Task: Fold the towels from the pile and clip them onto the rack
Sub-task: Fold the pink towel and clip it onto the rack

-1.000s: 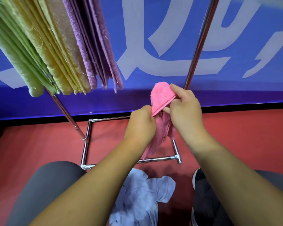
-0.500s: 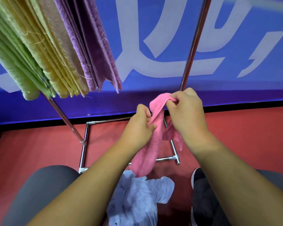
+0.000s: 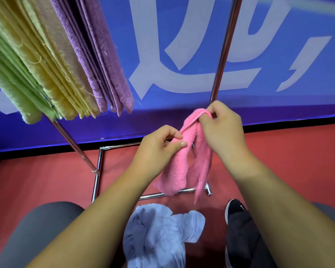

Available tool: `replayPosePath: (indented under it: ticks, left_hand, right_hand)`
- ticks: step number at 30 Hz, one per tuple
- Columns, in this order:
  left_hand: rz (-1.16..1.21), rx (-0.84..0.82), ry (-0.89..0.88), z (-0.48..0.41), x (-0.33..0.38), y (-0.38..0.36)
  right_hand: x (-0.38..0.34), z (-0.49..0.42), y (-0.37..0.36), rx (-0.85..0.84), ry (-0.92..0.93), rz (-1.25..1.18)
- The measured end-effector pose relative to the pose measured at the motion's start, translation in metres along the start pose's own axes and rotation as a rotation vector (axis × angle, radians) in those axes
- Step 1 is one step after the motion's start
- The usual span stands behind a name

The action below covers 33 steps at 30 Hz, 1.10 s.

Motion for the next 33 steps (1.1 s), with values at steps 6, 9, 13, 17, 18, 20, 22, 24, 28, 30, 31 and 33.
replayPosePath:
  ticks: [6,9,13,17,18,20,22,24,28,30,31,33]
  left_hand:
    - [-0.265,0.035,-0.088,0.0,0.005,0.0]
    - [-0.291,0.047,-0.121,0.001,0.012,0.001]
    - [-0.252,0.106,-0.097,0.003,0.014,0.01]
    - [-0.233,0.181,-0.002,0.003,0.006,0.022]
    - [-0.231,0.204,0.022,0.002,0.003,0.025]
    - [-0.266,0.24,0.053,0.001,0.002,0.031]
    - [-0.325,0.246,0.064,0.0,0.003,0.034]
    - [-0.346,0.236,0.061,-0.001,0.005,0.036]
    - [-0.426,0.247,0.046,-0.004,0.003,0.041]
    - [-0.465,0.22,0.047,-0.006,0.0,0.042]
    - [-0.495,0.201,0.048,-0.006,-0.002,0.043]
    - [-0.6,0.149,0.042,-0.003,-0.001,0.043]
  right_hand:
    - [0.001,-0.001,0.003,0.021,-0.017,0.0]
    - [0.0,0.0,0.004,0.024,-0.009,0.015]
    - [0.001,-0.002,0.005,0.018,-0.008,0.029]
    - [0.002,0.0,0.001,-0.041,-0.015,0.08]
    - [0.002,0.001,-0.001,-0.057,-0.014,0.093]
    - [-0.001,0.005,-0.006,-0.086,0.0,0.128]
    - [-0.003,0.008,-0.013,-0.126,0.019,0.174]
    - [-0.002,0.011,-0.021,-0.159,0.034,0.221]
    - [0.008,0.024,-0.049,-0.26,0.052,0.321]
    - [0.012,0.031,-0.063,-0.314,0.052,0.37]
    - [0.013,0.033,-0.067,-0.322,0.051,0.378]
    - [0.009,0.034,-0.066,-0.313,0.059,0.386]
Point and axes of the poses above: each hand's wrist, its own z-axis away from the middle knuckle, its own y-axis out of the back of the hand, x = y × z, the point moved 10 cm from there along -z, towards the middle knuckle, and after that the axes turned 3 degrees about -z, right-handed, at the moved point
